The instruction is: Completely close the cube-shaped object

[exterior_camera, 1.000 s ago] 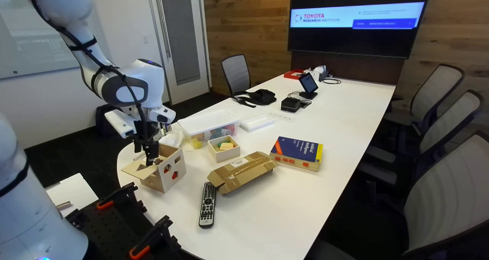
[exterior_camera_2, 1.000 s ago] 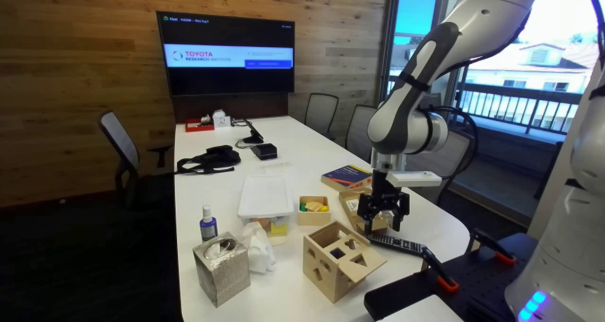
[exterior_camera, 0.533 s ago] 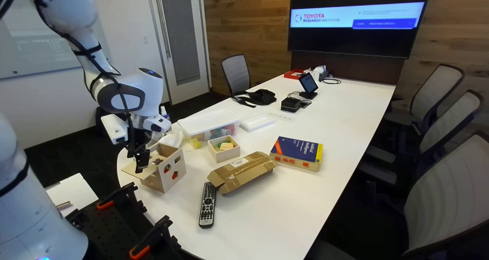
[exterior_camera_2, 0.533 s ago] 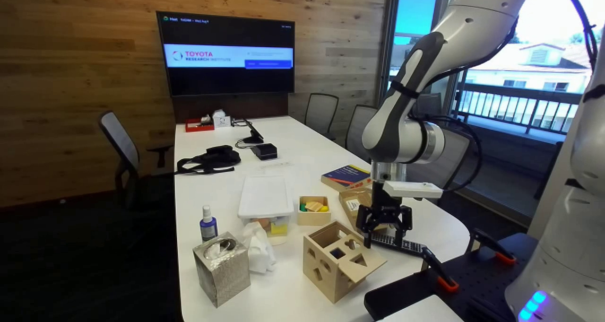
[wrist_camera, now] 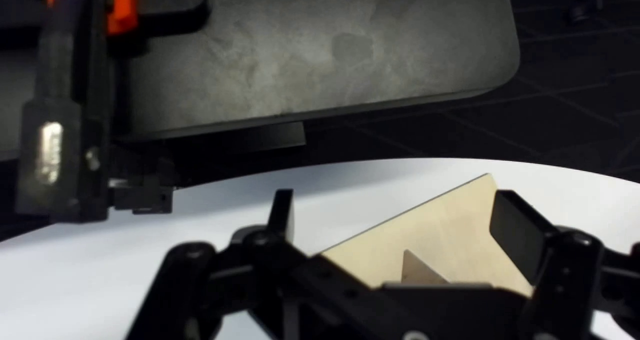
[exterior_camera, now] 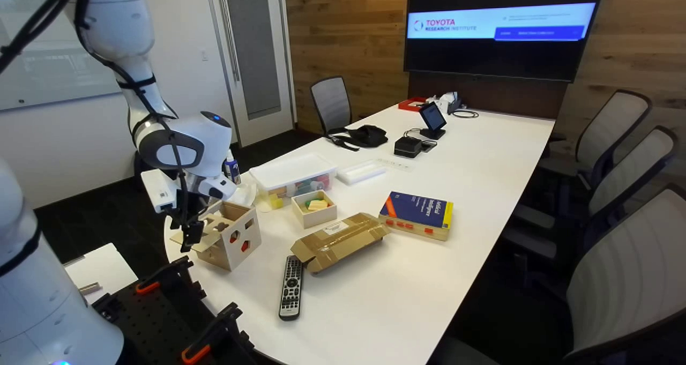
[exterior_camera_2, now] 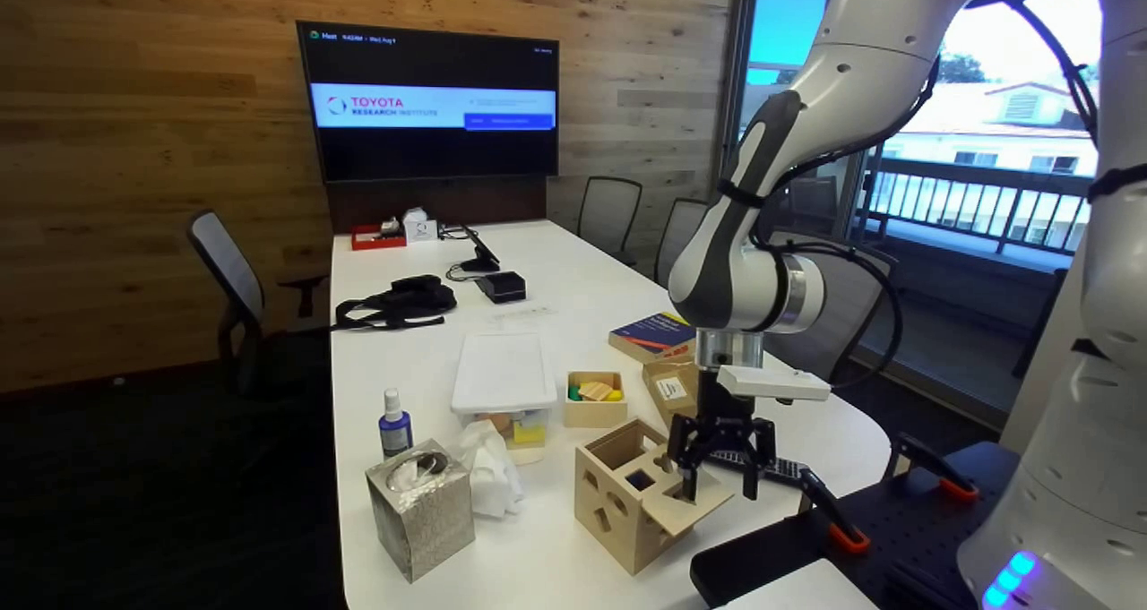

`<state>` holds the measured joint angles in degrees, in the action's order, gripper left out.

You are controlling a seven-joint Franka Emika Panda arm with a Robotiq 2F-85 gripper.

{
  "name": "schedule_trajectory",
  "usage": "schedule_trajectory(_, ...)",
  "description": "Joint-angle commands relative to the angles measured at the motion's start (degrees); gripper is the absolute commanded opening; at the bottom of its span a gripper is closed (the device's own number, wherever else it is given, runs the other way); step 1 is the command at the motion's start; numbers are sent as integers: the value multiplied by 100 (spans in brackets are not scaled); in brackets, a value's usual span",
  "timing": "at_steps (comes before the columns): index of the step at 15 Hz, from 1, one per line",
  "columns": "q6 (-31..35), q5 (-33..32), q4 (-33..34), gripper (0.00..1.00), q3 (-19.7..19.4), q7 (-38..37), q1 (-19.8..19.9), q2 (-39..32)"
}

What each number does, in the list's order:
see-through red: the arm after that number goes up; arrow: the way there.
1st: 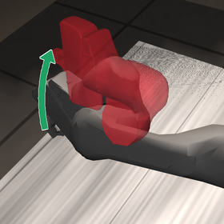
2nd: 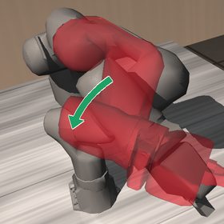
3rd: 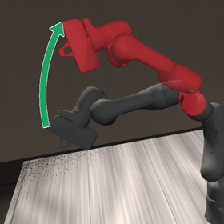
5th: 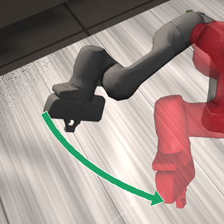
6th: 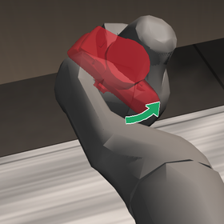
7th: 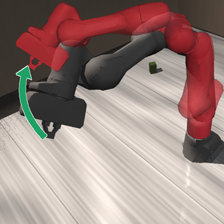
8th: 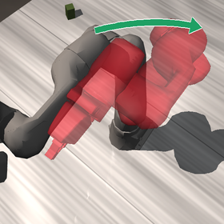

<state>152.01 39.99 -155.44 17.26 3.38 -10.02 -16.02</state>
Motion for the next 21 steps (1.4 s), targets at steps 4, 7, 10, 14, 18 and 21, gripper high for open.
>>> schedule_trajectory(4,190,693,247,100,472,270,54,-560)
schedule_trajectory(7,307,806,301,100,550,328,9,-745)
schedule_trajectory(10,441,612,378,100,484,286,-38,-938)
schedule_trajectory(14,624,180,497,100,374,145,-91,-1170)
schedule_trajectory(18,668,-399,552,100,318,-71,-142,-1231)
schedule_trajectory(21,764,-811,558,100,306,-127,-108,-1256)
